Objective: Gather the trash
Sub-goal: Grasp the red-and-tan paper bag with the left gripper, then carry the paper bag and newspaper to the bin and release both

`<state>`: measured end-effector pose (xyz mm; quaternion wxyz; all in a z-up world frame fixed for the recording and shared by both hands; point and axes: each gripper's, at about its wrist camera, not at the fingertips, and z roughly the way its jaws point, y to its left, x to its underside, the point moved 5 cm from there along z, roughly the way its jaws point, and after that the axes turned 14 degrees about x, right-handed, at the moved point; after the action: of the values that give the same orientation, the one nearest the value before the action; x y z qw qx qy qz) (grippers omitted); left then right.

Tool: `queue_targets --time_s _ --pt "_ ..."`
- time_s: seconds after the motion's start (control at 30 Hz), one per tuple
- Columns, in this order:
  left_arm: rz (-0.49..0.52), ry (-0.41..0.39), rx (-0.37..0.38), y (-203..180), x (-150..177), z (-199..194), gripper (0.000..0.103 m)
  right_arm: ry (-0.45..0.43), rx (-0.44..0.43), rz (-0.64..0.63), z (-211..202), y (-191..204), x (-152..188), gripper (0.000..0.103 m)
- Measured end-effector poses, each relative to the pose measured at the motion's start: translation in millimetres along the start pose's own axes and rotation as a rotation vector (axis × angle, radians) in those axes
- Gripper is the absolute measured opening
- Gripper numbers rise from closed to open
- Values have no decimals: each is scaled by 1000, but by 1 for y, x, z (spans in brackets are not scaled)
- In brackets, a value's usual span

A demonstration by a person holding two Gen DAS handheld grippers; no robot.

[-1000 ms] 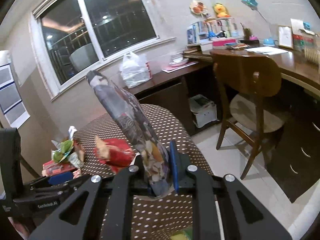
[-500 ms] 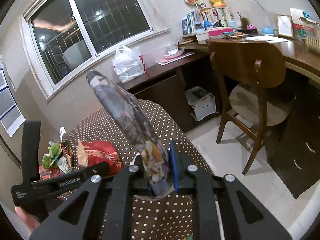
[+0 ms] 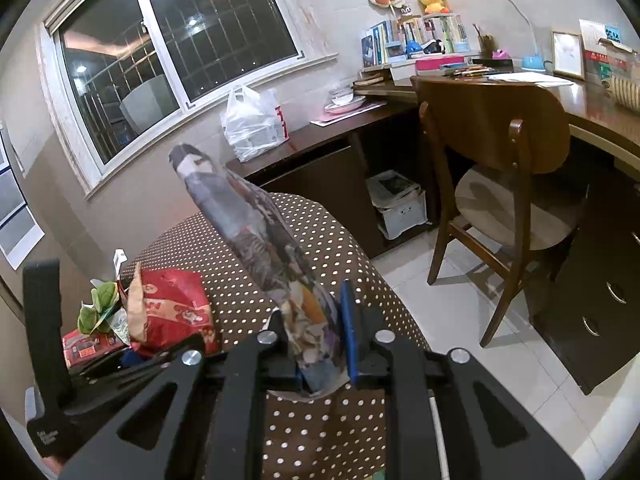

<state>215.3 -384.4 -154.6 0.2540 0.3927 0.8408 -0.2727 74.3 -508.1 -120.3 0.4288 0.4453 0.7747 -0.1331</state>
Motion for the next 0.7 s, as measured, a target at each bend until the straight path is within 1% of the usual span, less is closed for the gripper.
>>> queue_targets --time_s 0.1,0.17,0.27,0.4,0.57,0.7 --pt "5 -12 2 3 5 -18 53 -17 0 -11 -11 6 1 15" --pt "17 -29 5 3 7 -30 53 -17 -37 -8 -18 11 1 15" --pt "35 -64 -20 6 12 -51 53 -25 -49 -26 -29 21 3 15" --pt "23 -109 -33 16 18 -83 53 -16 -75 -43 -40 38 5 15" --pt "-6 -161 -76 38 29 -119 54 -21 -140 -99 -59 72 13 15" --pt "-50 -207 -127 65 40 -152 54 -25 -217 -161 -78 110 22 15"
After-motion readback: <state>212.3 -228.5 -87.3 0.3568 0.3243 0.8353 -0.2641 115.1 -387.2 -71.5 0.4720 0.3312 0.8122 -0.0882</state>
